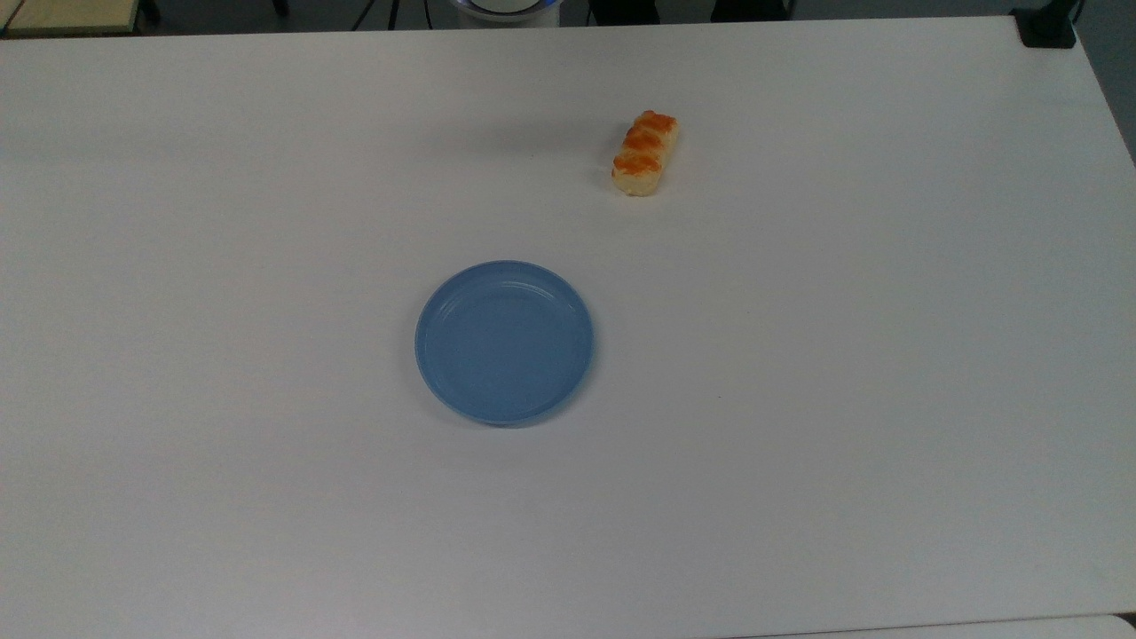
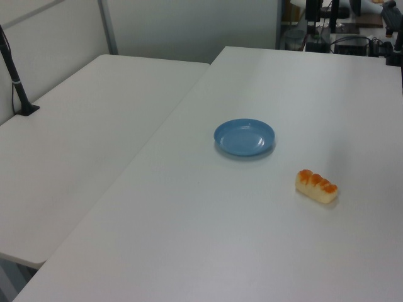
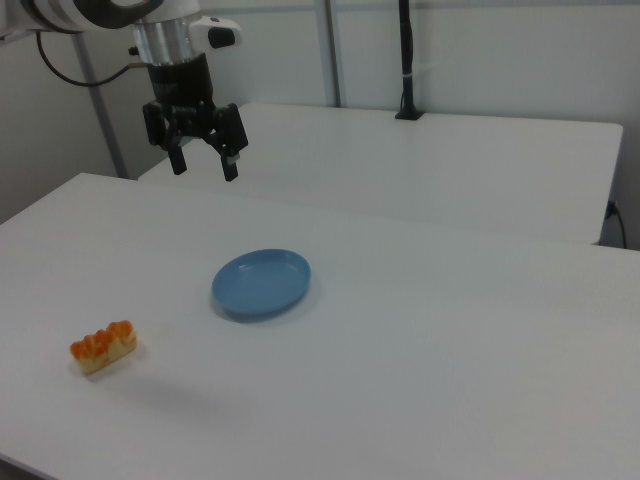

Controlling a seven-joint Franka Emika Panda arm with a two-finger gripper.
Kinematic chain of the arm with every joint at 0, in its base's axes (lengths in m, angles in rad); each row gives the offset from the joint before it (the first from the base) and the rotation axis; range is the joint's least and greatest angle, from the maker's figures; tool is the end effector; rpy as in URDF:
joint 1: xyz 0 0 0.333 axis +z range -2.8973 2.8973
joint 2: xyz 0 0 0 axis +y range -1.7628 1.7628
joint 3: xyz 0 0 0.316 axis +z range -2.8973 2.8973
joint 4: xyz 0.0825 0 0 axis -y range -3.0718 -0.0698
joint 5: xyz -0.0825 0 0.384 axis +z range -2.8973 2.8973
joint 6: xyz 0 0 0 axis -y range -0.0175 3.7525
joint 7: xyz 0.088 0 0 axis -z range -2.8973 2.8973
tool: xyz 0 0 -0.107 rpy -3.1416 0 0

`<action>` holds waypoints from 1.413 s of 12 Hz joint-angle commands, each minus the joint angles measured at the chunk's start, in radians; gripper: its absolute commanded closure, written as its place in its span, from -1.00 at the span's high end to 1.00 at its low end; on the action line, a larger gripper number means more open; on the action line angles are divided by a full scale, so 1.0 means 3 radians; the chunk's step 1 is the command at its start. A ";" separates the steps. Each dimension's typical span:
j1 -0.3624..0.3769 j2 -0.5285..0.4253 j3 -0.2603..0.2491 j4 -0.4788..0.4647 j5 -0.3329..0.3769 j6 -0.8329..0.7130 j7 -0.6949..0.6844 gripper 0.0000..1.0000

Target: Put the bread on a plate

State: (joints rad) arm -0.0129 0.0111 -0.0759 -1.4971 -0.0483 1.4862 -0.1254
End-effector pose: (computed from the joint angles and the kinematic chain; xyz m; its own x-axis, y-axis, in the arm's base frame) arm 0.5471 -0.0540 0.6457 0.9991 0.0324 -0.0278 0.0336 -0.9984 0.0459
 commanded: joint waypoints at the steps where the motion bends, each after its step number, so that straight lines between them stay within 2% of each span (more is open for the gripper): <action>1: -0.0003 -0.0088 0.0018 -0.0067 -0.0043 -0.0030 0.0127 1.00; 4: -0.0008 -0.0088 0.0013 -0.0072 -0.0043 -0.0025 -0.0337 1.00; 10: -0.0008 -0.0093 0.0013 -0.0082 -0.0033 -0.0066 -0.0339 1.00; 12: -0.0008 -0.0195 0.0013 -0.0194 -0.0023 -0.0081 -0.0313 1.00; 13: -0.0013 -0.0282 0.0013 -0.0270 -0.0003 -0.0086 -0.0288 1.00; 15: 0.0012 -0.0435 0.0028 -0.0490 0.0068 -0.0081 0.0149 1.00; 16: 0.0012 -0.0461 0.0074 -0.0547 0.0135 -0.0081 0.0344 1.00; 17: -0.0018 -0.0482 0.0216 -0.0633 0.0171 -0.0081 0.0453 1.00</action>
State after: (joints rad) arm -0.0124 -0.0703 -0.0693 -1.5857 -0.0279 1.4627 -0.0951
